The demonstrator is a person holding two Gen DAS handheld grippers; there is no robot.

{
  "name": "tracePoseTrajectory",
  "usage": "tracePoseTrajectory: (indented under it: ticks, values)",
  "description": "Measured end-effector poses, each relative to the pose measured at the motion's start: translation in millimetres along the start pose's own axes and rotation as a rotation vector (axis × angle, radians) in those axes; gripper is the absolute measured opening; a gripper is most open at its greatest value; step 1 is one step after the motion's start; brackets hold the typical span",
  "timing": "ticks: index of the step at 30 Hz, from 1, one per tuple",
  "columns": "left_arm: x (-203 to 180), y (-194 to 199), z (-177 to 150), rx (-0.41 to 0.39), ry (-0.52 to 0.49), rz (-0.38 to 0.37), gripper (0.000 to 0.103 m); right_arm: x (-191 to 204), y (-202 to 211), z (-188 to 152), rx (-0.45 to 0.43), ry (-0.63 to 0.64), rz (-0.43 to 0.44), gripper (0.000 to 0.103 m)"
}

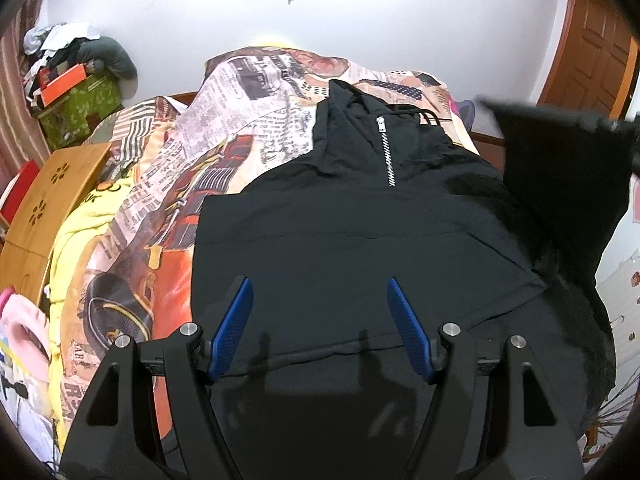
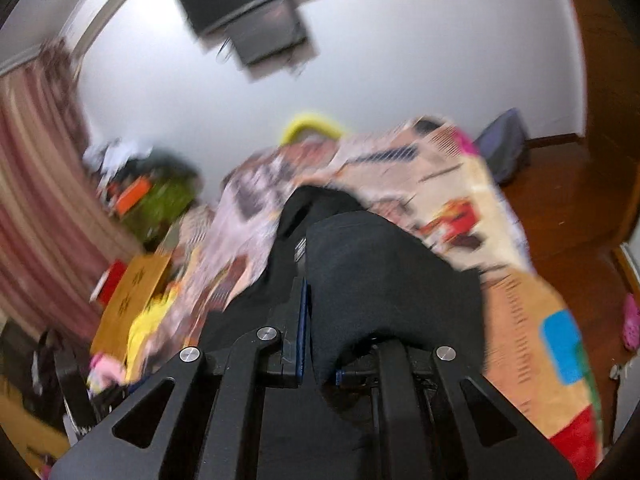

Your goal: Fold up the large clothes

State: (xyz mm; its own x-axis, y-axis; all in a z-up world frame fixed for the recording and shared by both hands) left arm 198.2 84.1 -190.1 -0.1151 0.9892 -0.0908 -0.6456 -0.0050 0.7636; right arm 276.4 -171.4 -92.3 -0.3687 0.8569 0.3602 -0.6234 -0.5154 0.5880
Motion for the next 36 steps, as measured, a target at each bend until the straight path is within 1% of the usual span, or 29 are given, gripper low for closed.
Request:
tracePoseTrajectory:
  ticks: [4, 6, 8, 10, 13, 14, 15, 17, 18, 21, 23, 28, 30, 33, 36]
  values:
    - [8, 1, -6, 0.008, 0.012, 0.004, 0.069, 27, -51, -42, 0.159, 0.07, 0.022, 0.009]
    - [10, 1, -8, 0.011, 0.016, 0.006, 0.069, 31, -69, -64, 0.233, 0.094, 0.016, 0.009]
    - [11, 1, -10, 0.016, 0.019, 0.005, 0.069, 33, -84, -82, 0.293, 0.116, 0.004, 0.009]
    - [12, 1, -12, 0.02, 0.017, 0.006, 0.069, 32, -95, -99, 0.352, 0.139, -0.01, 0.012]
    - [10, 1, -13, 0.028, 0.006, 0.005, 0.069, 29, -99, -114, 0.426, 0.163, -0.033, 0.014]
    - [9, 1, -13, 0.029, 0.001, 0.005, 0.069, 28, -98, -117, 0.45, 0.167, -0.04, 0.017]
    - [6, 1, -13, 0.031, -0.007, 0.006, 0.069, 26, -97, -121, 0.483, 0.164, -0.034, 0.024]
    - [1, 1, -11, 0.031, -0.022, 0.009, 0.069, 25, -95, -126, 0.536, 0.147, -0.002, 0.033]
    - [-3, 2, -10, 0.029, -0.033, 0.01, 0.069, 25, -91, -125, 0.54, 0.139, 0.013, 0.036]
    - [-15, 5, -6, 0.019, -0.062, 0.005, 0.069, 21, -75, -123, 0.541, 0.123, 0.026, 0.038]
    - [-25, 7, -1, 0.011, -0.084, 0.0, 0.069, 19, -60, -118, 0.513, 0.111, 0.041, 0.038]
    - [-55, 12, 15, -0.015, -0.15, -0.014, 0.069, 5, -28, -105, 0.419, 0.088, 0.046, 0.04]
    - [-73, 12, 22, -0.02, -0.184, -0.031, 0.069, -7, -13, -97, 0.365, 0.083, 0.013, 0.042]
    - [-99, 9, 28, -0.016, -0.233, -0.053, 0.069, -30, 8, -84, 0.285, 0.082, -0.064, 0.047]
    - [-130, 3, 32, -0.011, -0.305, -0.075, 0.069, -53, 22, -74, 0.225, 0.065, -0.136, 0.048]
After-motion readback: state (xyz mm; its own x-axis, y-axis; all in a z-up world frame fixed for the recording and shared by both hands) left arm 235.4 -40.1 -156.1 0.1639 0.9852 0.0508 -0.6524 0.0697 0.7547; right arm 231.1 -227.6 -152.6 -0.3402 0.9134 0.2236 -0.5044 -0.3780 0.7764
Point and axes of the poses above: each gripper's, at about its wrist camera, not at the fingertips, and y roughly against the way its jaws point, x to its left, z to its top, the point moved 6 cm from there along -y, roughly the way its jaws point, and after that the axes turned 1 degree about z, right-handed, at the moved point
